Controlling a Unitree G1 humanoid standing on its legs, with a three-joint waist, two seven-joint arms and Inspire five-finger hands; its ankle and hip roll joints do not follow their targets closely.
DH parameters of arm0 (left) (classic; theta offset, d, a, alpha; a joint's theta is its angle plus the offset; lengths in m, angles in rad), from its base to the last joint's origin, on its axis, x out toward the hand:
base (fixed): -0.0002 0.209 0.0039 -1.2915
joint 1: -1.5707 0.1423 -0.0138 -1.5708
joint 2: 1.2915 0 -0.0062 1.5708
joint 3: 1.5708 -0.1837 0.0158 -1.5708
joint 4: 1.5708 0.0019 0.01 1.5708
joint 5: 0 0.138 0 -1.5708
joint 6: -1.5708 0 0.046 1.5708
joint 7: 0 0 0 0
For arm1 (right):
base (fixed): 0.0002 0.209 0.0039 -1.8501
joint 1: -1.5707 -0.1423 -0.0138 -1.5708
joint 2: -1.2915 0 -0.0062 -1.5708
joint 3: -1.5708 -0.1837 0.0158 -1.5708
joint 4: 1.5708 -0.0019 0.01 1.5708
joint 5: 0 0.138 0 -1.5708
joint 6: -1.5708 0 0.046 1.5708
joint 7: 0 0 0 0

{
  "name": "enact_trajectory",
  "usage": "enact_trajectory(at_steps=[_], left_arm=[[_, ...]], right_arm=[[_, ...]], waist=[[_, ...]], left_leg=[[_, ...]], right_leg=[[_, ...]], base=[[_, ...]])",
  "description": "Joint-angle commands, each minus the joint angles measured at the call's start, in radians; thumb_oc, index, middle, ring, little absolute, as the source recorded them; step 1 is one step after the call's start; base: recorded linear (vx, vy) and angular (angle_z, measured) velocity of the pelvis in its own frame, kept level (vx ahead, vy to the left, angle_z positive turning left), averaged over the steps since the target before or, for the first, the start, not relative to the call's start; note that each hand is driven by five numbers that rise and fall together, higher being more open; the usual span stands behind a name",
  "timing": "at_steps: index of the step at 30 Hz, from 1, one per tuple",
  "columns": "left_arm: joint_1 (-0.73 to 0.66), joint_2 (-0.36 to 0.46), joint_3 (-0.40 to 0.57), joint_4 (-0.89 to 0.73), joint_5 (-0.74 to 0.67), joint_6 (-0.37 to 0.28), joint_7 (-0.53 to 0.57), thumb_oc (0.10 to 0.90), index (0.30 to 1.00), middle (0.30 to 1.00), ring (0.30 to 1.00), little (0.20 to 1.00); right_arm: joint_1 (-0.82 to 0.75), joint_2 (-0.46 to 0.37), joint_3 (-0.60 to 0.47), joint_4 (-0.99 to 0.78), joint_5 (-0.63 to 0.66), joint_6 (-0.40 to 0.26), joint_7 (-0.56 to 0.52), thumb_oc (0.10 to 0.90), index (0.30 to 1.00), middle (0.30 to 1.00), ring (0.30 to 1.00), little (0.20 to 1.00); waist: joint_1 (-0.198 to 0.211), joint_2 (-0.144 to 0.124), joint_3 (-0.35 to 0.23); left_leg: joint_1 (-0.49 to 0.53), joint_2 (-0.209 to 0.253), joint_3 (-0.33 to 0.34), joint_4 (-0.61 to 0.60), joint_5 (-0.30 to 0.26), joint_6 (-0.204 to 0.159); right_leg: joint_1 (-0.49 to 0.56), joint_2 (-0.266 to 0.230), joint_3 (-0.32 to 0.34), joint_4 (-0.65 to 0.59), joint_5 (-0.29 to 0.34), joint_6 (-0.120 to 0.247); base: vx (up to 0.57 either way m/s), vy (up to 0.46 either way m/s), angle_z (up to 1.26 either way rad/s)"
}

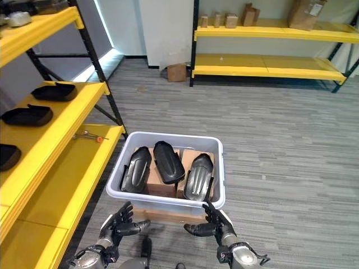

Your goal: Move parts from the plastic box to the shelf.

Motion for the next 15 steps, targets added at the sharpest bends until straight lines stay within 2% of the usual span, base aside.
enact_trajectory(at_steps=[1, 9, 13, 15], left_arm=[[-0.046, 0.044, 0.038, -0.106, -0.016, -0.086, -0.017, 0.900, 1.000, 1.000, 1.000, 1.000], [-0.043, 0.054, 0.054, -0.115, -0.019, -0.087, -0.010, 0.900, 1.000, 1.000, 1.000, 1.000], [-0.069, 0.063, 0.049, -0.120, -0.021, -0.086, -0.004, 0.900, 1.000, 1.000, 1.000, 1.000], [-0.080, 0.068, 0.047, -0.121, -0.014, -0.089, -0.003, 0.900, 1.000, 1.000, 1.000, 1.000]], right_arm=[[-0.021, 0.023, -0.027, -0.103, -0.007, -0.070, 0.029, 0.900, 1.000, 1.000, 1.000, 1.000], [-0.050, 0.036, -0.014, -0.104, -0.020, -0.068, 0.037, 0.900, 1.000, 1.000, 1.000, 1.000], [-0.076, 0.044, -0.002, -0.099, -0.028, -0.070, 0.037, 0.900, 1.000, 1.000, 1.000, 1.000], [-0.088, 0.048, 0.008, -0.096, -0.030, -0.070, 0.041, 0.900, 1.000, 1.000, 1.000, 1.000]], waist=[[0.017, -0.037, -0.072], [0.030, -0.045, -0.080], [0.034, -0.043, -0.063], [0.028, -0.042, -0.044]], left_leg=[[0.006, -0.032, 0.042, 0.012, -0.008, 0.025], [0.030, -0.064, 0.064, 0.018, -0.061, 0.058], [0.025, -0.083, 0.069, 0.042, -0.096, 0.090], [0.025, -0.086, 0.075, 0.048, -0.100, 0.099]], right_leg=[[-0.061, -0.117, 0.018, 0.086, -0.022, 0.130], [-0.076, -0.157, 0.047, 0.114, -0.018, 0.164], [-0.147, -0.170, 0.068, 0.253, -0.023, 0.192], [-0.210, -0.173, 0.075, 0.357, 0.032, 0.217]], base=[[0.11, 0.125, -0.19], [0.09, 0.104, -0.12], [0.05, 0.098, -0.11], [0.00, 0.050, -0.22]])
